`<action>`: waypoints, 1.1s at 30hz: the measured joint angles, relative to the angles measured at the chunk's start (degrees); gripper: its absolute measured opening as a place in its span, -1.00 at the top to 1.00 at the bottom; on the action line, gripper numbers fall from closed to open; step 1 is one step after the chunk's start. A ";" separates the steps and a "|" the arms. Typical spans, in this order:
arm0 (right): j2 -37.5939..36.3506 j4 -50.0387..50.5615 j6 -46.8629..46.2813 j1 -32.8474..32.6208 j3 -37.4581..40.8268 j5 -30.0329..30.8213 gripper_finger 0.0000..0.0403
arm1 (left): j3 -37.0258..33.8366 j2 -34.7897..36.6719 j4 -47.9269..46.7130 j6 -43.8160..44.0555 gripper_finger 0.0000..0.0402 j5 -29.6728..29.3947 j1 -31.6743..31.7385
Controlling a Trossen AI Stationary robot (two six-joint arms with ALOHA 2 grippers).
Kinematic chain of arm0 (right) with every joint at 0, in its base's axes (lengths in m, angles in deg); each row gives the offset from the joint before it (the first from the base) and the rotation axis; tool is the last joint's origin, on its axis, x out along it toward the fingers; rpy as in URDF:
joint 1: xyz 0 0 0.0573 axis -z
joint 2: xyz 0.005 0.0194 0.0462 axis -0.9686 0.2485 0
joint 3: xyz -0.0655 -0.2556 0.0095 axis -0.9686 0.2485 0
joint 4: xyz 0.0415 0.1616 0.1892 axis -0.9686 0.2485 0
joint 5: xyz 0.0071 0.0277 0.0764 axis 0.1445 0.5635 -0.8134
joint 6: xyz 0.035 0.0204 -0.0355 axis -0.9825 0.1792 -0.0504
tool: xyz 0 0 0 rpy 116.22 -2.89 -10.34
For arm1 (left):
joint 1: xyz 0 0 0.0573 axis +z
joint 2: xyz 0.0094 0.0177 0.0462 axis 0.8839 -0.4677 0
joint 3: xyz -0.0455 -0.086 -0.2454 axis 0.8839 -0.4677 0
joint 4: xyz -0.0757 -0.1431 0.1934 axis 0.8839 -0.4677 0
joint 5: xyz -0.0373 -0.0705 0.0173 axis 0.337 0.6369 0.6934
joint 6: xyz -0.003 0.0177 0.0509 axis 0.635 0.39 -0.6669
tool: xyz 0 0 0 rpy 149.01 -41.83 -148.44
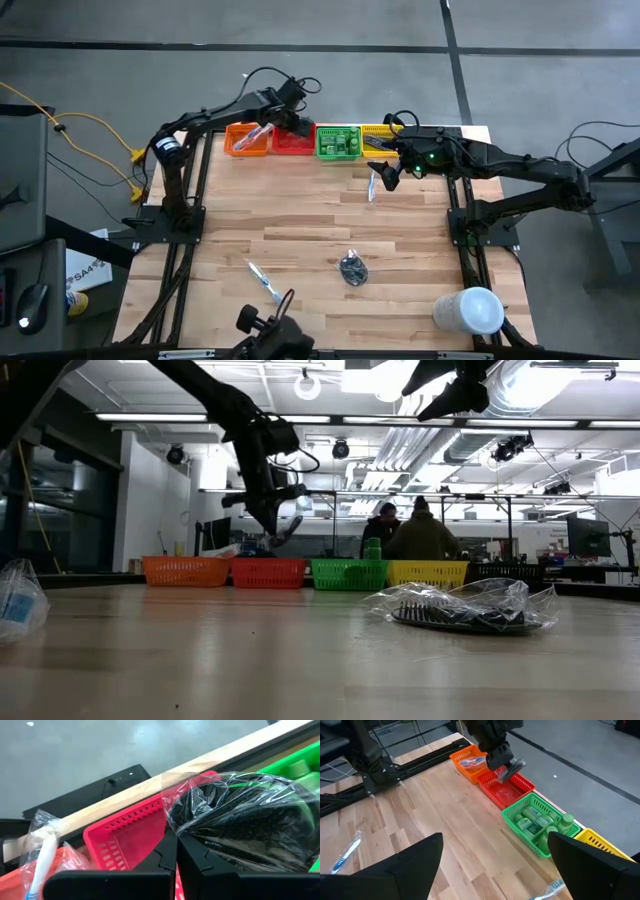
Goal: Pick & Place Travel size toiletries
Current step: Put the black hairbrush into the red bin
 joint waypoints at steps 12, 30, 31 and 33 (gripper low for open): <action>0.00 0.01 0.30 0.00 0.00 0.10 -0.76 | 0.09 -1.25 -2.97 4.30 1.00 -0.49 -0.09; 0.00 0.02 0.61 0.00 0.00 -0.22 -0.76 | -0.79 -1.25 -2.69 6.27 0.80 -3.16 0.00; 0.00 0.03 0.61 0.00 0.00 -0.29 -0.76 | -0.79 -1.24 -2.56 6.27 0.76 -3.17 0.00; 0.00 0.03 0.61 0.00 0.00 -0.32 -0.76 | -0.79 -1.23 -2.52 6.23 0.69 -3.17 0.00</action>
